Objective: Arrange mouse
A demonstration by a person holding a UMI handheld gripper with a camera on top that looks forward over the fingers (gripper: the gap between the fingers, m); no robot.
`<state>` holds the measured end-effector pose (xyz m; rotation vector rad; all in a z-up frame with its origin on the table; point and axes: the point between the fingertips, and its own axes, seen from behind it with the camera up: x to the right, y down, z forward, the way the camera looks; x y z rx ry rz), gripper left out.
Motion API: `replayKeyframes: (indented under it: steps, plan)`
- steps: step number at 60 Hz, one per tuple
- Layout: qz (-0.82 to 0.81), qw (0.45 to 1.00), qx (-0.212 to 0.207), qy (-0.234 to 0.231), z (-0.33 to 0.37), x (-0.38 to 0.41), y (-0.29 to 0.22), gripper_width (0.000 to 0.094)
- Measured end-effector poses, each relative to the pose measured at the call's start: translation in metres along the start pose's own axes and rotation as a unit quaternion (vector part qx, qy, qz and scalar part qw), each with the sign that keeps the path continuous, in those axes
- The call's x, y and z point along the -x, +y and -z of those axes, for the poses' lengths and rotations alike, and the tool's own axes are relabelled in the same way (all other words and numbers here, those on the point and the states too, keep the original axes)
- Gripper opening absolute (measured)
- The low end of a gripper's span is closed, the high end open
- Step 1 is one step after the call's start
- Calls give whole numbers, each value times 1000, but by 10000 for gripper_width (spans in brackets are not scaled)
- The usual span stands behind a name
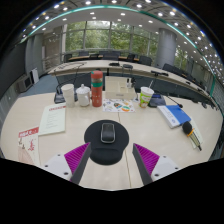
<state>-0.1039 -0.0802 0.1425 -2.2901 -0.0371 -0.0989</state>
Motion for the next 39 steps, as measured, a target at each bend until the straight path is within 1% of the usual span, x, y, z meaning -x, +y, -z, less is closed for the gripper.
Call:
replayKeyframes:
  steps: [8, 18, 28, 35, 39]
  plan:
    - [-11, 1000, -3, 13, 44, -11, 12, 856]
    - [-23, 1000, -1, 16, 76, -16, 26, 853]
    - [-14, 1000, -7, 21, 83, -16, 27, 852]
    - [-14, 1000, -4, 15, 81, -13, 29, 853]
    - [-17, 1000, -2, 3, 78, -7, 29, 855]
